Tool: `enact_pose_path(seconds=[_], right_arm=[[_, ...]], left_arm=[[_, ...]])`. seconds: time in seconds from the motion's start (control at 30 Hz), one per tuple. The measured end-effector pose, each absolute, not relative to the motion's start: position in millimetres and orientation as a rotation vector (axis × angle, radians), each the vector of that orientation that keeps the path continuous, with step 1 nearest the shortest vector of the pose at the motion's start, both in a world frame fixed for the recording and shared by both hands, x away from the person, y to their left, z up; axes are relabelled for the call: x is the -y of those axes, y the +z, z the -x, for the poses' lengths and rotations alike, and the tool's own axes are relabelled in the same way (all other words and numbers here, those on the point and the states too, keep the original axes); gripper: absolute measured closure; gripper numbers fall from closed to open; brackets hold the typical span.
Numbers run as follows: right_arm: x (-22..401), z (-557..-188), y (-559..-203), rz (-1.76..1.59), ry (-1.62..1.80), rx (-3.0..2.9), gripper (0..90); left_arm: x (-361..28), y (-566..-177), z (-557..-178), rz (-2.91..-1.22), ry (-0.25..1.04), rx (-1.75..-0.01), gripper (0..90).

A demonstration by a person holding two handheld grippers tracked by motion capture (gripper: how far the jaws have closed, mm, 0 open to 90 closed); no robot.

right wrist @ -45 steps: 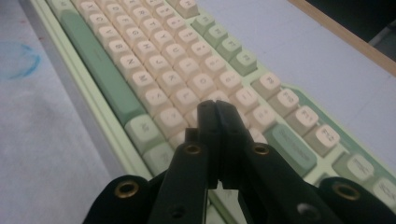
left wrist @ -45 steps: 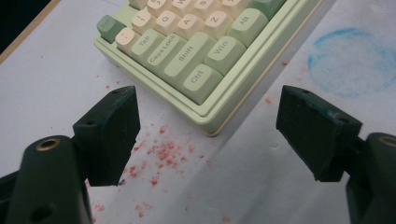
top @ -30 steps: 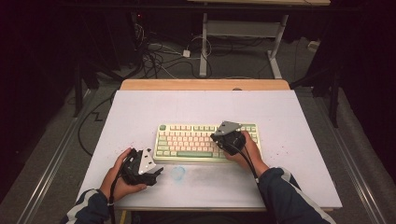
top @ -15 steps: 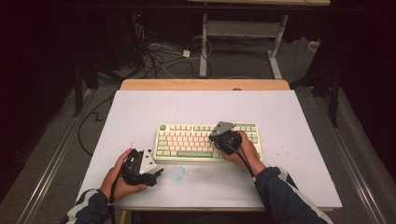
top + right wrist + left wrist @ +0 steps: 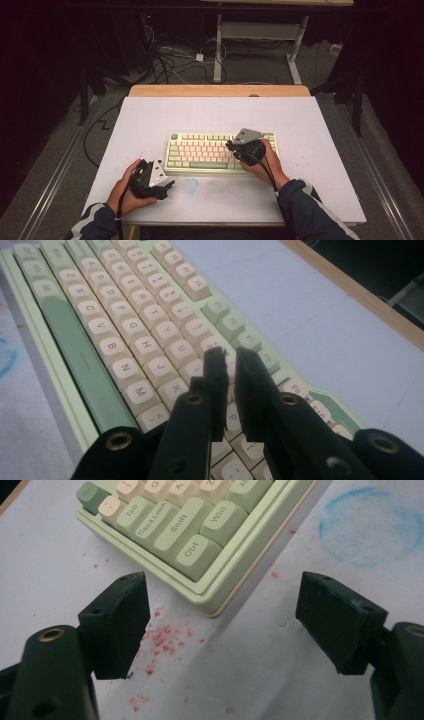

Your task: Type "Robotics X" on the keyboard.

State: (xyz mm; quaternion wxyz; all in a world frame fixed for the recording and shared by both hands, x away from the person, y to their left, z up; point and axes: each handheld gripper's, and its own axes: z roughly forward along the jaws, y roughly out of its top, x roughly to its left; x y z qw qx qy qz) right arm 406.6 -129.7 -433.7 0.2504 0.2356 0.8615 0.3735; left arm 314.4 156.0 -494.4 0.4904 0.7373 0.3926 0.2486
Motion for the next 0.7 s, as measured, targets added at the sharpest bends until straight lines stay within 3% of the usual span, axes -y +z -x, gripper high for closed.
enact_pose_path(seconds=[0.2,0.57,0.7], right_arm=[[139,-397,-425,-0.633,1.081,-2.298,72.8],[159,-374,-413,-0.613,1.151,-2.177,42.5],[170,-366,-413,-0.608,1.111,-2.144,36.4]], left_arm=[[-156,-495,-313,-1.801,0.606,-0.949,20.4],[-155,-495,-314,-1.802,0.612,-0.957,20.4],[-155,-494,-314,-1.796,0.612,-0.957,20.4]])
